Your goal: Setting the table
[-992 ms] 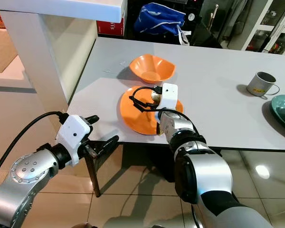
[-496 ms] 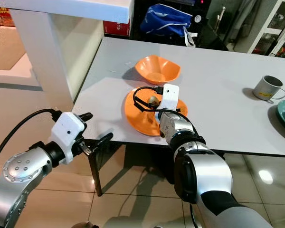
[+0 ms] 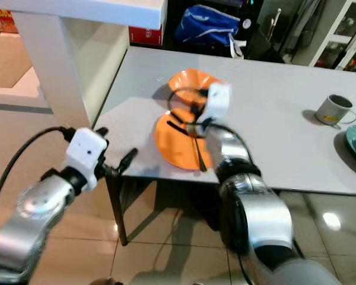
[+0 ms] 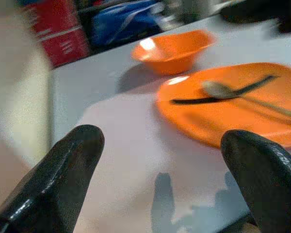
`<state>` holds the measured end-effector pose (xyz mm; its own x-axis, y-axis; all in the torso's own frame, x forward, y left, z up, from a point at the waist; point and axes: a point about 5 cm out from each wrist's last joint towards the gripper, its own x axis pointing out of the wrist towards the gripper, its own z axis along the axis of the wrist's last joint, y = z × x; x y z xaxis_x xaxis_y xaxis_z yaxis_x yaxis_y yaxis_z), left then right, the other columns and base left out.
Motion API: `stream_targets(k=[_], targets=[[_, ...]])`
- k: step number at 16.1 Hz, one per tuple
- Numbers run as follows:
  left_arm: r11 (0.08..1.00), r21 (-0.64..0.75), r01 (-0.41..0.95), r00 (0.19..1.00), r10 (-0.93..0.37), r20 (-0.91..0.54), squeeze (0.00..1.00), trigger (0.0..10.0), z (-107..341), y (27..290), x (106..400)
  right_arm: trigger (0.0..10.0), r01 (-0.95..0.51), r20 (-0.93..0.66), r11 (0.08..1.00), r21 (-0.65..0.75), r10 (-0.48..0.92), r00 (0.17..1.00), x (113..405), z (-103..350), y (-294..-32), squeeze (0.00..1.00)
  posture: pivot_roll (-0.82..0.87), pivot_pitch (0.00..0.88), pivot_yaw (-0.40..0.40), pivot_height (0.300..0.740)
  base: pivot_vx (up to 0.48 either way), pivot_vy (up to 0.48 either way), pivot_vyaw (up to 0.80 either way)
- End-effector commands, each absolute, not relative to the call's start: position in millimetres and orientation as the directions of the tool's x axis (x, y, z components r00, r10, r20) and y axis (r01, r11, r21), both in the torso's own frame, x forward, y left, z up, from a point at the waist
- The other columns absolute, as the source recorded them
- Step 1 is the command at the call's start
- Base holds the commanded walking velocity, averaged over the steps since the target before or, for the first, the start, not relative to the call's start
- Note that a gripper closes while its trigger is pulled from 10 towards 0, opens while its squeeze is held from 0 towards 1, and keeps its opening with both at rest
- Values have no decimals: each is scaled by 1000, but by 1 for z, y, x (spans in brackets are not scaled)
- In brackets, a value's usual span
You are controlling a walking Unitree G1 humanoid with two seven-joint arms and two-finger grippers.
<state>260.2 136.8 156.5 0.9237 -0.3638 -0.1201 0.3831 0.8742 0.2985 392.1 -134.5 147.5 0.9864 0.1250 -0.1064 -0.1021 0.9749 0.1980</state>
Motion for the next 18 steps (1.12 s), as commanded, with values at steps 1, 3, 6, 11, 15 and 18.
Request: stream_targets(k=[1,3,6,11,15,18], targets=[[898,314,308,951,-287,-111,0,10000,152,144,263,10000,-116,-89,976,186,134,987,377,133,-142,0,43,0,-68,740,0,480,0],[904,336,265,964,-248,-96,0,10000,148,141,264,10000,-106,-87,990,97,115,990,333,105,-149,0,1,0,-52,740,0,480,-738],[939,271,210,977,-212,-22,0,10000,154,133,265,10000,-138,-24,988,72,140,990,301,97,-137,0,-19,0,-41,740,0,480,-746],[945,279,173,984,-178,-11,0,10000,149,134,259,10000,-164,-27,984,73,166,986,284,103,-128,0,-5,0,-46,740,0,480,-747],[952,228,206,977,-211,-1,0,10000,146,140,237,10000,-354,55,929,107,350,935,271,117,-109,1000,39,0,-77,740,0,480,0],[943,235,234,972,-233,-34,0,10000,138,143,217,10000,-440,44,892,99,438,898,265,115,-107,1000,60,0,-103,740,0,480,0]])
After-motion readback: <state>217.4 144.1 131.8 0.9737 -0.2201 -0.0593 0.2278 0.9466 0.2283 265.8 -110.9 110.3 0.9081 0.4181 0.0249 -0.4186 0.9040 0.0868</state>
